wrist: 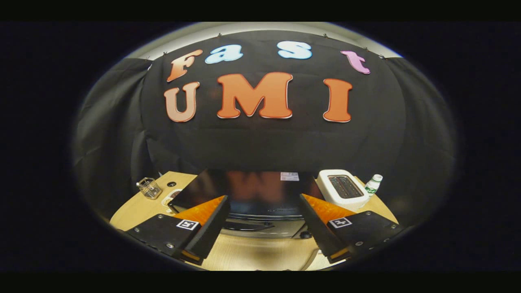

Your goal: Open the toaster oven, put the food inside, and close the toaster oven door.

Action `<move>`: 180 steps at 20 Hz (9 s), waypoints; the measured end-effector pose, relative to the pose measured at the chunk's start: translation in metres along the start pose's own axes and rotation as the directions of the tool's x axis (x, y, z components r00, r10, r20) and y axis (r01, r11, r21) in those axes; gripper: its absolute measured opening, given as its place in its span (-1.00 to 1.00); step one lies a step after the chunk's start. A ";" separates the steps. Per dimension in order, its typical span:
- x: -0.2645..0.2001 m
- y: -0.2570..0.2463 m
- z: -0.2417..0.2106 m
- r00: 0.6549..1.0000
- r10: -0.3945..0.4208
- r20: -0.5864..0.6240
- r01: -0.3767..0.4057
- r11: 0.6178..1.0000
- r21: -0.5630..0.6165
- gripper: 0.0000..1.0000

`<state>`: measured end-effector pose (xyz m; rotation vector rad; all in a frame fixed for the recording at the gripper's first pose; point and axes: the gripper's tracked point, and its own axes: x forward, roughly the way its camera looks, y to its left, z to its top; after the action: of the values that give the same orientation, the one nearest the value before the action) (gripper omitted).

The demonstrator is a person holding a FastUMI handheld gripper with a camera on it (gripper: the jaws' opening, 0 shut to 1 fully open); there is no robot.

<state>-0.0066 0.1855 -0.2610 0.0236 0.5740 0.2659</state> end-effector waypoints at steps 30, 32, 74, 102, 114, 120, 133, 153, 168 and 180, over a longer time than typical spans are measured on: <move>-0.033 0.057 -0.191 0.887 0.285 -0.363 -0.178 0.937 0.300 0.42; -0.031 0.057 -0.200 0.883 0.279 -0.378 -0.159 0.935 0.318 0.33; -0.133 -0.217 -0.160 0.931 -0.141 -0.338 0.179 0.980 0.086 0.99; -0.097 -0.155 -0.259 0.813 0.251 -0.525 -0.017 0.912 0.410 -0.27; -0.094 -0.093 -0.151 0.907 0.273 -0.320 -0.085 0.864 0.496 -0.31; -0.071 -0.021 -0.130 0.891 0.353 -0.286 -0.164 0.836 0.523 -0.30; 0.012 0.064 -0.135 0.867 0.437 -0.240 -0.190 0.734 0.651 -0.31; 0.132 0.067 -0.135 0.988 0.155 -0.021 -0.093 0.689 0.718 -0.30; 0.056 0.013 -0.107 0.983 0.089 -0.158 -0.033 0.944 0.327 0.97; -0.017 0.005 -0.093 0.980 0.160 -0.123 -0.131 0.969 0.212 0.97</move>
<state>-0.0711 0.1810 -0.3294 0.2471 0.7383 0.3532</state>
